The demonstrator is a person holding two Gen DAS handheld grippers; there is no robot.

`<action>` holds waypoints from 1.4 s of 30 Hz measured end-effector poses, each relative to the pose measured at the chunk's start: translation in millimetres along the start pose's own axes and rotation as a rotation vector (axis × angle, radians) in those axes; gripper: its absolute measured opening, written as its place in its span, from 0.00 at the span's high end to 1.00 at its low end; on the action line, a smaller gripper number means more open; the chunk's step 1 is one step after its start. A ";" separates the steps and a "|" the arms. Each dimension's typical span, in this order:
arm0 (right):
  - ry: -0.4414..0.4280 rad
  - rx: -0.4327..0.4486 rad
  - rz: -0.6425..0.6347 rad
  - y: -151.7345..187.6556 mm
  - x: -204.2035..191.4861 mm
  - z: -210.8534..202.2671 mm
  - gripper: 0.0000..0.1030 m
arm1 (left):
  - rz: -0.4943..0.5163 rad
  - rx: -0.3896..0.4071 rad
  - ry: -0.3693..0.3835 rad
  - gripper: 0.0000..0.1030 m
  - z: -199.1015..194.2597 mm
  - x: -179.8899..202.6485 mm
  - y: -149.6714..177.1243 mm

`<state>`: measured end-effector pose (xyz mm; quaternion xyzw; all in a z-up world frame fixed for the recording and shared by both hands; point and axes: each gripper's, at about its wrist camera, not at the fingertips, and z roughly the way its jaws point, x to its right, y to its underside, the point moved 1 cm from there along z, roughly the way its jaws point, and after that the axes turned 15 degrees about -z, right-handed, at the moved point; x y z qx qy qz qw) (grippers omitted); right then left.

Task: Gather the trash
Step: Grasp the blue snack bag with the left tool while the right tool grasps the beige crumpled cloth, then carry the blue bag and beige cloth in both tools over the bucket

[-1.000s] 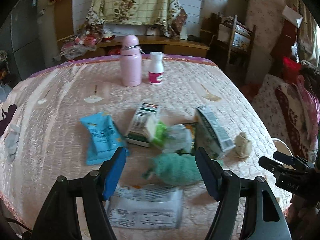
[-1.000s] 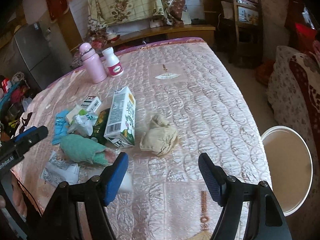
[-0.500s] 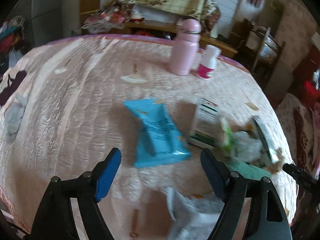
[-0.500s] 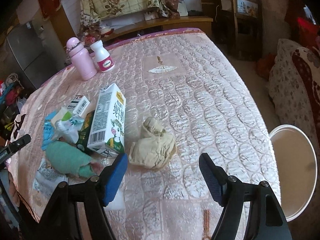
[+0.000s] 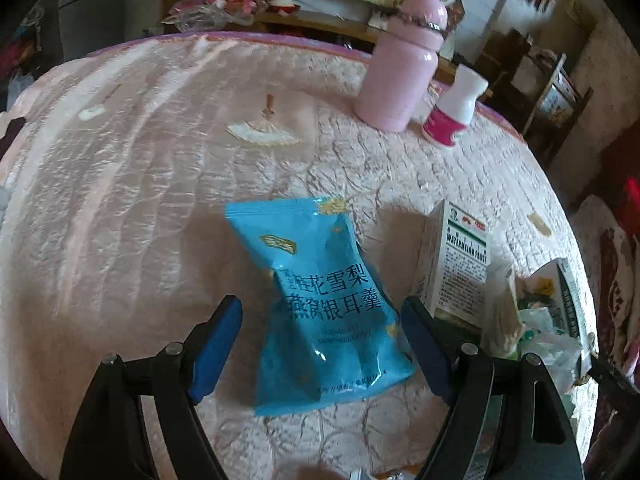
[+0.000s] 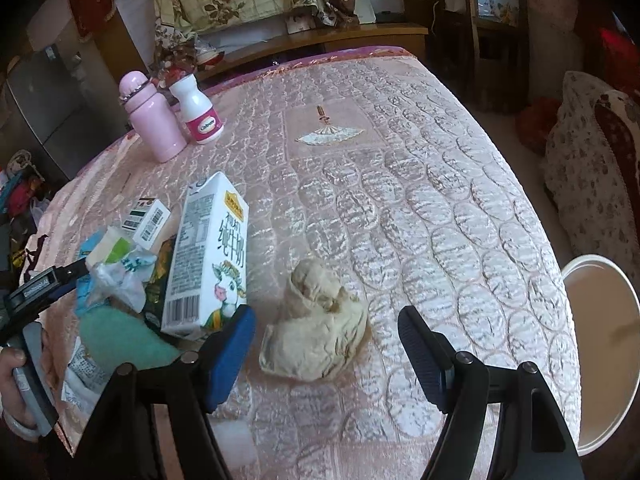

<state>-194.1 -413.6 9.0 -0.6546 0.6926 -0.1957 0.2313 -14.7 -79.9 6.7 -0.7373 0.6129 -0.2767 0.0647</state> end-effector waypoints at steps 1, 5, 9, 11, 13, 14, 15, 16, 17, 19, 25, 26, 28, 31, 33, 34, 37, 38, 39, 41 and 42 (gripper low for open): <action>-0.001 0.000 0.004 -0.9 0.0 1.4 0.25 | 0.006 0.006 0.002 0.21 0.8 0.5 0.1; -0.011 -0.002 0.006 -6.1 -0.9 7.8 0.25 | 0.033 -0.020 0.007 0.21 8.4 1.6 -0.2; -0.017 -0.036 0.023 -6.7 0.4 17.8 0.25 | 0.070 -0.060 -0.005 0.22 10.4 3.7 0.1; -0.026 -0.056 0.028 -6.7 1.6 23.2 0.26 | 0.081 -0.069 0.004 0.42 9.0 4.4 -2.2; -0.023 -0.041 0.038 -8.4 3.8 23.4 0.54 | 0.086 -0.085 0.019 0.48 9.6 4.4 -5.7; -0.024 -0.052 0.046 -8.6 5.4 24.9 0.67 | 0.081 -0.089 0.031 0.49 9.2 3.6 -5.7; -0.016 -0.056 0.051 -9.2 7.3 24.6 0.67 | 0.077 -0.091 0.045 0.51 9.4 3.1 -6.4; -0.029 -0.051 0.063 -9.0 9.7 23.7 0.71 | 0.077 -0.087 0.057 0.51 7.7 1.4 -6.5; -0.042 -0.041 0.071 -7.9 11.5 21.6 0.72 | 0.082 -0.068 0.067 0.52 3.2 -0.1 -6.2; -0.037 -0.006 0.062 -5.4 11.8 12.8 0.72 | 0.106 -0.010 0.079 0.52 -9.3 -0.6 -4.2; -0.076 0.074 0.077 13.5 4.0 -24.6 0.72 | 0.133 0.055 0.058 0.52 -65.0 1.0 5.8; -0.088 0.087 0.059 15.8 0.2 -31.8 0.72 | 0.178 0.105 0.036 0.52 -78.6 6.9 9.8; -0.030 0.099 -0.009 17.7 -9.2 -41.0 0.72 | 0.214 0.152 0.036 0.52 -98.1 13.7 18.3; -0.045 0.115 -0.011 24.2 -12.0 -50.1 0.72 | 0.213 0.149 0.066 0.52 -112.5 21.0 28.8; -0.070 0.123 -0.004 26.9 -13.5 -55.4 0.72 | 0.240 0.162 0.076 0.52 -121.5 28.0 40.7; -0.065 0.128 -0.011 26.7 -15.1 -57.4 0.72 | 0.250 0.170 0.080 0.52 -123.3 34.2 43.5; -0.065 0.133 -0.029 33.2 -19.9 -63.8 0.72 | 0.265 0.159 0.103 0.52 -128.3 47.3 60.0; -0.072 0.133 -0.029 33.9 -20.5 -64.6 0.72 | 0.274 0.156 0.111 0.52 -129.2 53.6 66.1; -0.078 0.133 -0.031 35.3 -20.8 -66.0 0.72 | 0.292 0.163 0.111 0.52 -130.5 60.8 72.5; -0.080 0.138 -0.037 37.3 -20.9 -70.2 0.72 | 0.325 0.182 0.109 0.52 -134.2 73.6 83.8; -0.080 0.142 -0.039 38.3 -20.4 -72.3 0.72 | 0.334 0.183 0.113 0.52 -135.1 77.1 87.0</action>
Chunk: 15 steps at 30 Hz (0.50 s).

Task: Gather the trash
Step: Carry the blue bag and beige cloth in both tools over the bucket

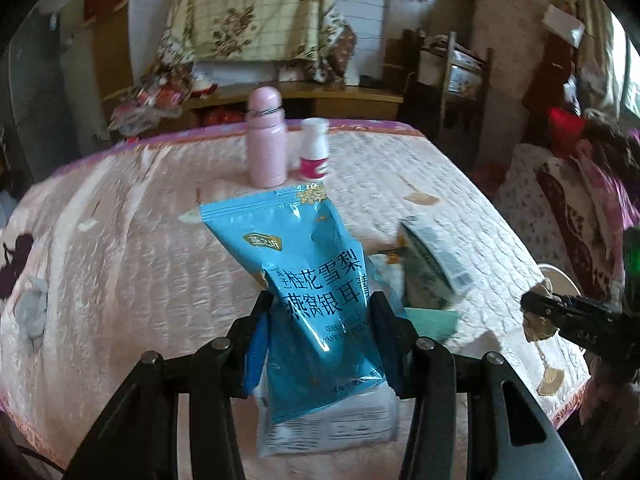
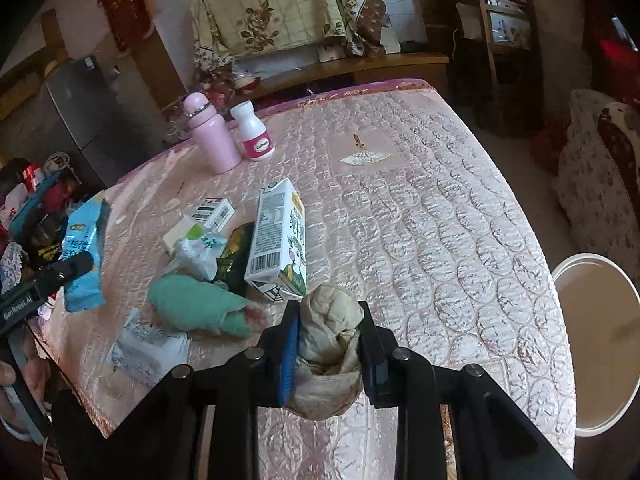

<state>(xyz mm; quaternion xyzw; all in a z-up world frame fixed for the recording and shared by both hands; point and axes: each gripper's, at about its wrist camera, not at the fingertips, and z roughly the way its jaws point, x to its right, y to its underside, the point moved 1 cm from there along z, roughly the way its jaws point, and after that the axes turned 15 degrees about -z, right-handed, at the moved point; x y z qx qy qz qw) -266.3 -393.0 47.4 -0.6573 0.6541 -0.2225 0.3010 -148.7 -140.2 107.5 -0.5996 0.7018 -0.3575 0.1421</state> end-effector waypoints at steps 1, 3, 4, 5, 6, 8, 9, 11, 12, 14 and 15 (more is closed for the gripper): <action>0.000 0.004 -0.003 0.8 0.6 -2.8 0.72 | 0.014 -0.001 0.013 0.52 -2.0 11.3 3.2; 0.002 0.007 -0.009 1.5 2.8 -7.1 0.72 | 0.025 0.000 0.029 0.52 -4.4 24.9 6.1; 0.006 0.009 -0.013 2.2 4.4 -10.4 0.72 | 0.033 0.002 0.040 0.52 -4.7 33.7 7.0; 0.011 0.013 -0.016 2.7 6.2 -13.3 0.72 | 0.044 0.006 0.049 0.52 -5.2 43.5 8.5; 0.016 0.018 -0.017 3.3 8.8 -17.3 0.72 | 0.053 0.008 0.054 0.52 -5.3 51.1 9.9; 0.027 0.028 -0.011 4.6 15.6 -25.0 0.72 | 0.071 0.004 0.080 0.52 -3.5 70.0 13.8; 0.032 0.031 -0.005 6.6 20.6 -29.9 0.72 | 0.081 0.001 0.093 0.52 -2.6 78.3 16.7; 0.046 0.032 0.000 9.2 27.9 -36.3 0.72 | 0.104 -0.002 0.114 0.52 -0.9 96.7 22.0; 0.056 0.031 0.002 11.3 32.4 -39.8 0.72 | 0.115 -0.003 0.121 0.52 -0.1 104.1 24.8; 0.079 0.030 0.007 15.7 41.9 -46.5 0.72 | 0.136 -0.008 0.141 0.52 3.1 122.0 30.6; 0.090 0.029 0.012 18.2 47.0 -49.6 0.72 | 0.143 -0.012 0.150 0.52 4.2 128.7 32.7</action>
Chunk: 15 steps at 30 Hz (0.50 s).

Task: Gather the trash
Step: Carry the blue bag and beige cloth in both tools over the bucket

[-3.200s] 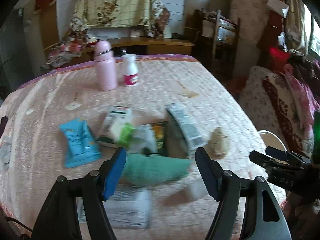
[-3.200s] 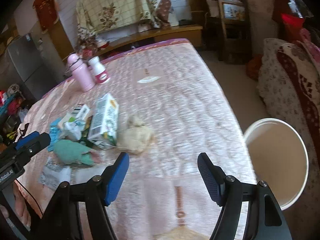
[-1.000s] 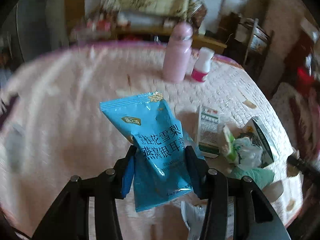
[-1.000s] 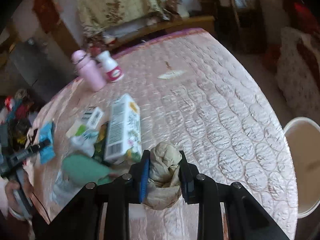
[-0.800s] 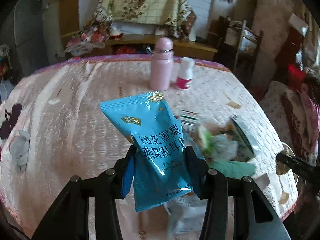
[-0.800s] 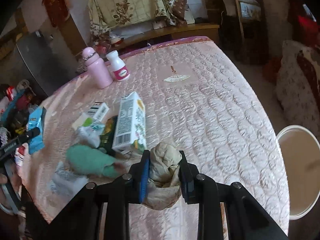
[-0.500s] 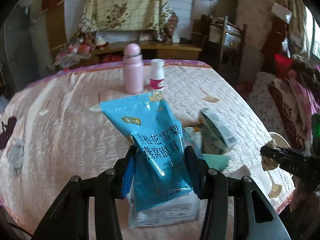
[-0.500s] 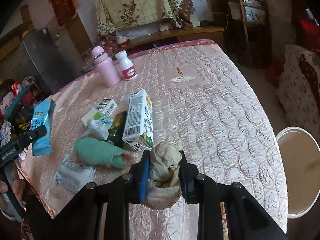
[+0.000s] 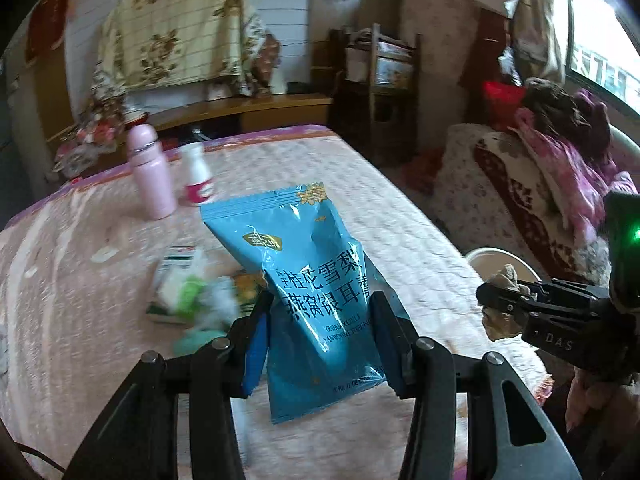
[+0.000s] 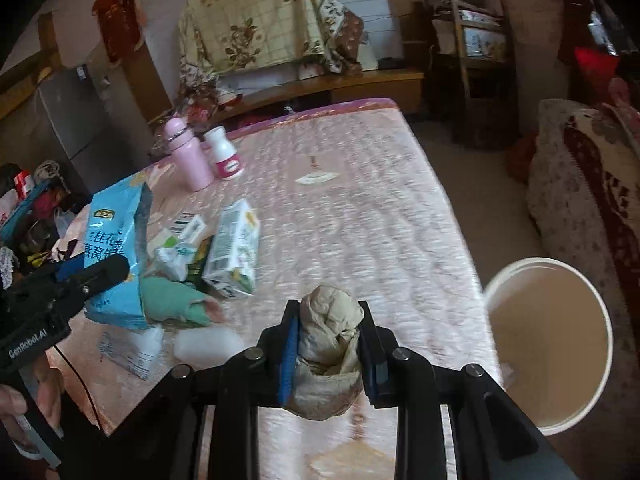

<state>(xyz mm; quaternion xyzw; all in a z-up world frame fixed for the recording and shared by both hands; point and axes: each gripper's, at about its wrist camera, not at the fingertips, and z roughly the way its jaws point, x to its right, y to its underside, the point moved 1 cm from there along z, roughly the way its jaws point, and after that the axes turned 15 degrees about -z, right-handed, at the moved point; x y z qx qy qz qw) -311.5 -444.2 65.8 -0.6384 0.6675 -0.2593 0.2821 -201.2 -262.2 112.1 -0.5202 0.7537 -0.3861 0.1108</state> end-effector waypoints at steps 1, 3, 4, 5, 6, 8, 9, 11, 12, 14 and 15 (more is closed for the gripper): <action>0.010 -0.003 0.006 2.7 5.8 -2.7 0.72 | 0.007 -0.004 0.010 0.52 2.5 7.1 1.5; 0.025 -0.005 0.022 8.3 17.7 -7.6 0.72 | 0.019 -0.011 0.024 0.52 8.1 19.9 4.6; 0.032 -0.006 0.026 10.2 22.0 -9.8 0.72 | 0.026 -0.021 0.033 0.52 12.7 26.9 6.2; 0.041 -0.007 0.031 12.7 26.9 -11.7 0.72 | 0.032 -0.029 0.039 0.52 15.7 32.7 7.6; 0.054 -0.009 0.041 15.8 33.2 -13.5 0.72 | 0.037 -0.032 0.041 0.52 17.8 36.5 8.3; 0.062 -0.011 0.059 20.9 42.0 -16.5 0.72 | 0.053 -0.038 0.049 0.52 21.9 49.0 11.4; 0.070 -0.012 0.072 23.7 48.4 -17.8 0.72 | 0.058 -0.042 0.054 0.52 23.4 54.7 12.2; 0.081 -0.014 0.088 26.9 57.0 -19.9 0.72 | 0.070 -0.052 0.070 0.52 26.7 65.6 13.5; 0.088 -0.017 0.097 28.9 62.9 -21.4 0.72 | 0.076 -0.054 0.072 0.52 28.7 69.5 13.6; 0.099 -0.018 0.107 31.9 69.3 -24.1 0.72 | 0.088 -0.065 0.083 0.52 33.8 79.6 14.6; 0.107 -0.020 0.110 33.3 72.9 -25.9 0.72 | 0.090 -0.073 0.092 0.52 36.6 84.4 14.7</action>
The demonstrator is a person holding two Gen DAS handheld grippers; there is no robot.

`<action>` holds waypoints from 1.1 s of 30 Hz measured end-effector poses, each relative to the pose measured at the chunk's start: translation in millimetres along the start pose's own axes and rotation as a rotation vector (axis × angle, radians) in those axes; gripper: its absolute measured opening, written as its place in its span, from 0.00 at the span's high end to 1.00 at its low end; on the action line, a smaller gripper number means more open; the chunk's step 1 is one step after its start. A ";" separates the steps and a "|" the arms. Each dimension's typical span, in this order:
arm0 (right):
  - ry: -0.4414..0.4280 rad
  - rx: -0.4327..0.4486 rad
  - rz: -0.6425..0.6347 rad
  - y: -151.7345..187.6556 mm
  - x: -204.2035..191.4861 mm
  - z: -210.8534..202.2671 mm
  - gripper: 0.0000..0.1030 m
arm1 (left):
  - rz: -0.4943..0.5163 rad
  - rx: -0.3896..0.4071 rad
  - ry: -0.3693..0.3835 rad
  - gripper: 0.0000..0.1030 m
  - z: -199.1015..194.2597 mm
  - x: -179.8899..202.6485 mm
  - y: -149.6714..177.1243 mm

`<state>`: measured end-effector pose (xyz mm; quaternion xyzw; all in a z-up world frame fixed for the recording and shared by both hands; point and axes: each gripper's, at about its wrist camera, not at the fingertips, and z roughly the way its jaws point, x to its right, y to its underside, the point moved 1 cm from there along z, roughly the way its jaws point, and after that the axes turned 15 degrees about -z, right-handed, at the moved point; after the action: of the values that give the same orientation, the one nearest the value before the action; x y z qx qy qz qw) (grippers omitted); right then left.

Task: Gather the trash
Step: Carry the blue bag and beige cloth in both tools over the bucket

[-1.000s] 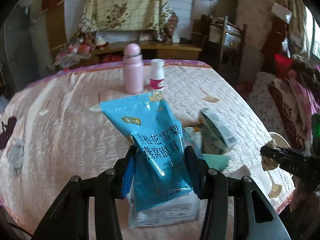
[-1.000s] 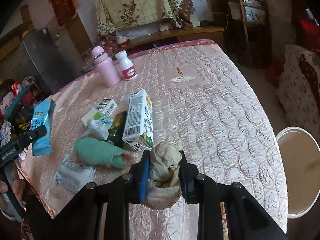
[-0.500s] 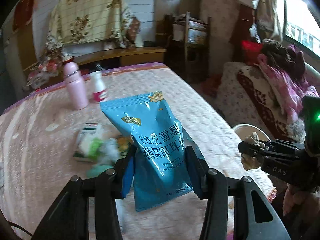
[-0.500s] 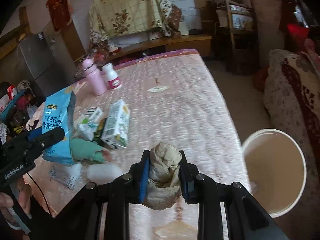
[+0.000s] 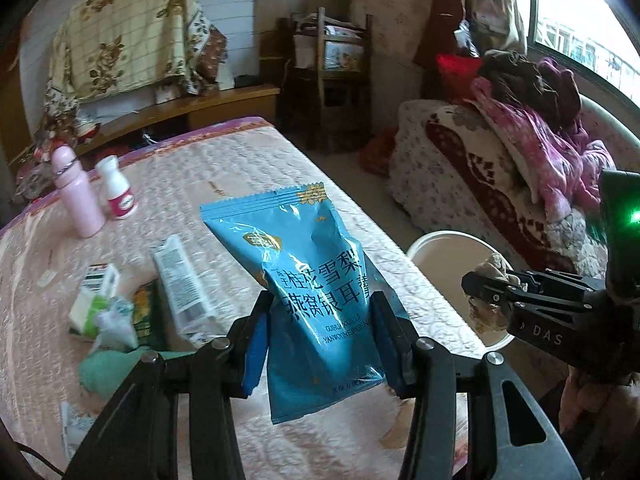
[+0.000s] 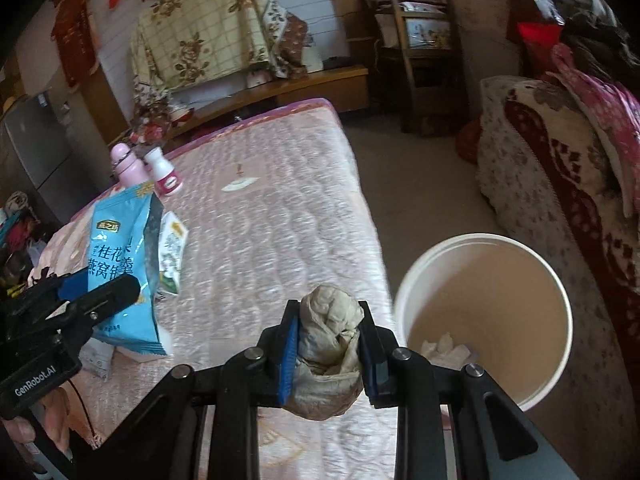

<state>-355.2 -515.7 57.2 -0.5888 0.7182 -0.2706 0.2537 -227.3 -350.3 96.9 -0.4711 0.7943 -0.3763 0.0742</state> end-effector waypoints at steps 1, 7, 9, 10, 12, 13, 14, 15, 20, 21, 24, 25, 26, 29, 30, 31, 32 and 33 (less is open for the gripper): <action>0.012 -0.001 0.001 1.1 4.1 -1.6 0.72 | 0.001 -0.004 0.005 0.52 2.1 1.9 -0.7; 0.070 -0.014 0.004 7.4 26.7 -5.4 0.72 | -0.001 -0.044 0.052 0.52 21.3 21.7 -2.5; 0.083 -0.018 0.013 10.3 35.1 -6.0 0.72 | 0.008 -0.055 0.066 0.52 27.0 29.9 -2.1; 0.090 -0.019 0.020 12.4 40.1 -6.5 0.72 | 0.012 -0.059 0.071 0.52 29.8 34.3 -1.7; 0.102 -0.025 0.035 16.0 50.0 -5.7 0.72 | 0.019 -0.069 0.082 0.52 35.4 42.0 -1.2; 0.107 -0.031 0.042 17.9 54.8 -4.5 0.72 | 0.020 -0.074 0.090 0.52 38.4 46.0 -1.5; 0.111 -0.037 0.048 18.8 58.8 -1.7 0.72 | 0.021 -0.080 0.096 0.52 41.9 50.2 -1.6; 0.117 -0.043 0.055 20.8 64.0 -0.4 0.72 | 0.021 -0.085 0.099 0.52 44.8 53.6 -1.7; 0.144 -0.058 0.085 29.5 84.6 1.9 0.72 | 0.028 -0.112 0.120 0.52 60.0 71.2 -1.7; 0.147 -0.060 0.093 30.9 88.9 2.7 0.72 | 0.029 -0.116 0.123 0.52 62.5 73.8 -1.7; 0.157 -0.068 0.111 35.2 101.1 5.6 0.72 | 0.030 -0.132 0.139 0.52 70.7 83.9 -1.3; 0.161 -0.069 0.116 36.1 103.6 6.3 0.72 | 0.034 -0.135 0.142 0.52 73.9 88.5 -1.0; 0.164 -0.071 0.122 37.3 106.3 7.0 0.72 | 0.038 -0.137 0.142 0.52 75.9 91.2 -0.7; 0.170 -0.077 0.139 41.7 115.7 9.2 0.72 | 0.046 -0.149 0.142 0.52 83.5 99.0 -0.3; 0.173 -0.080 0.146 43.5 119.5 10.1 0.72 | 0.047 -0.153 0.142 0.52 85.8 100.8 -0.4; 0.175 -0.082 0.150 43.8 121.1 10.6 0.72 | 0.050 -0.157 0.142 0.52 88.6 102.7 -0.8; 0.176 -0.085 0.154 45.2 123.8 11.7 0.72 | 0.051 -0.160 0.139 0.52 91.5 104.5 -1.3; 0.177 -0.088 0.157 46.2 125.4 12.6 0.72 | 0.050 -0.167 0.142 0.52 94.8 106.3 -1.9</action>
<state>-401.6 -632.7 10.6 -0.5151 0.7928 -0.2692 0.1837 -239.2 -486.3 56.4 -0.4278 0.8376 -0.3394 -0.0125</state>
